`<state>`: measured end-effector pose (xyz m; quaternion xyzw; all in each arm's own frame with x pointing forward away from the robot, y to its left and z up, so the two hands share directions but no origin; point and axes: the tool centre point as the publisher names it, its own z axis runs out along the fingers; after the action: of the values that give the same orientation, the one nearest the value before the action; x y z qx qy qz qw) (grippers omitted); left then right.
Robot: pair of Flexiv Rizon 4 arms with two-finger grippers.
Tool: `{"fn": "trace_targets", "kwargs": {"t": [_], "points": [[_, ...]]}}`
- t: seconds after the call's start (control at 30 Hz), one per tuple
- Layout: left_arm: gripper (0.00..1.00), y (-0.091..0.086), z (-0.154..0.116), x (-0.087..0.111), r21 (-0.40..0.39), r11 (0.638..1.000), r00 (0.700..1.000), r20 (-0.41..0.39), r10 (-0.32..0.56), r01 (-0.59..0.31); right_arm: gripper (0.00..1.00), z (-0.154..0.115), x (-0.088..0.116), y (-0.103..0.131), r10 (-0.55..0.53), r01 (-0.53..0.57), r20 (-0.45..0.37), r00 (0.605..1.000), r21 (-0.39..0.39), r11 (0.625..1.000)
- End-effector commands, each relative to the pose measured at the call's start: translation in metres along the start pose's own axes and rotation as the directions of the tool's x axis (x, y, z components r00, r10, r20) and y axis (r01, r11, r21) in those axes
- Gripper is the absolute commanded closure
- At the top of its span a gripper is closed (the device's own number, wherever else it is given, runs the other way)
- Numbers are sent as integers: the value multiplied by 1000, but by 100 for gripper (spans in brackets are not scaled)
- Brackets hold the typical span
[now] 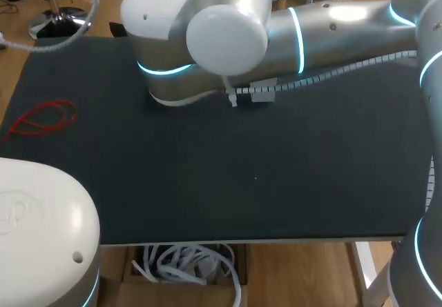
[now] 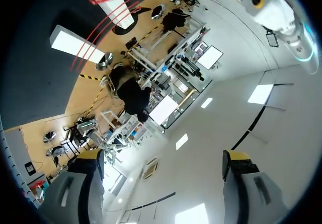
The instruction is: Grab the tape and strap the tape.
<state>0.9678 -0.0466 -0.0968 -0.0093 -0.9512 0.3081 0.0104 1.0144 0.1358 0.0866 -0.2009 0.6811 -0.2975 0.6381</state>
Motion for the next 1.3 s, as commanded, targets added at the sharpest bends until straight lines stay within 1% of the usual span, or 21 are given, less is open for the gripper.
{"fn": "trace_targets", "kwargs": {"t": [0.03,0.07,0.13,0.23,0.37,0.43,0.6,0.8,1.0,1.17,1.23,1.3], "points": [[100,41,14,16,2,999,998,35,-47,47,0,-1,-2,-1,-3,3,-5,1000,-1,1000],[100,51,16,19,6,998,997,49,-67,67,0,-1,-2,-1,-3,3,-5,1000,-1,1000],[100,70,21,23,-10,995,993,54,-102,103,0,-1,-2,-1,-3,3,-5,1000,-1,1000],[100,93,24,28,-25,989,986,81,-143,145,0,-1,-2,-1,-3,3,-5,1000,-1,1000],[100,120,18,35,-31,984,973,155,-169,176,0,-1,-2,-1,-3,3,-5,1000,-1,1000],[100,130,16,37,-34,983,969,176,-174,183,0,-1,-2,-1,-3,3,-5,1000,-1,1000],[100,155,18,41,-36,979,963,190,-190,200,0,-1,-2,-1,-3,3,-5,1000,-1,1000],[100,183,22,46,-13,968,945,223,-240,249,0,-1,-2,-1,-3,3,-5,1000,-1,1000],[100,206,27,45,-8,963,941,211,-263,271,0,-1,-2,-1,-3,3,-5,1000,-1,1000],[100,228,32,44,14,955,934,206,-293,297,0,-1,-2,-1,-3,3,-5,1000,-1,1000],[100,237,36,41,-10,950,938,166,-305,311,0,-1,-2,-1,-3,3,-5,1000,-1,1000],[100,246,36,38,-16,936,925,159,-345,352,0,-1,-2,-1,-3,3,-5,1000,-1,1000]]}}
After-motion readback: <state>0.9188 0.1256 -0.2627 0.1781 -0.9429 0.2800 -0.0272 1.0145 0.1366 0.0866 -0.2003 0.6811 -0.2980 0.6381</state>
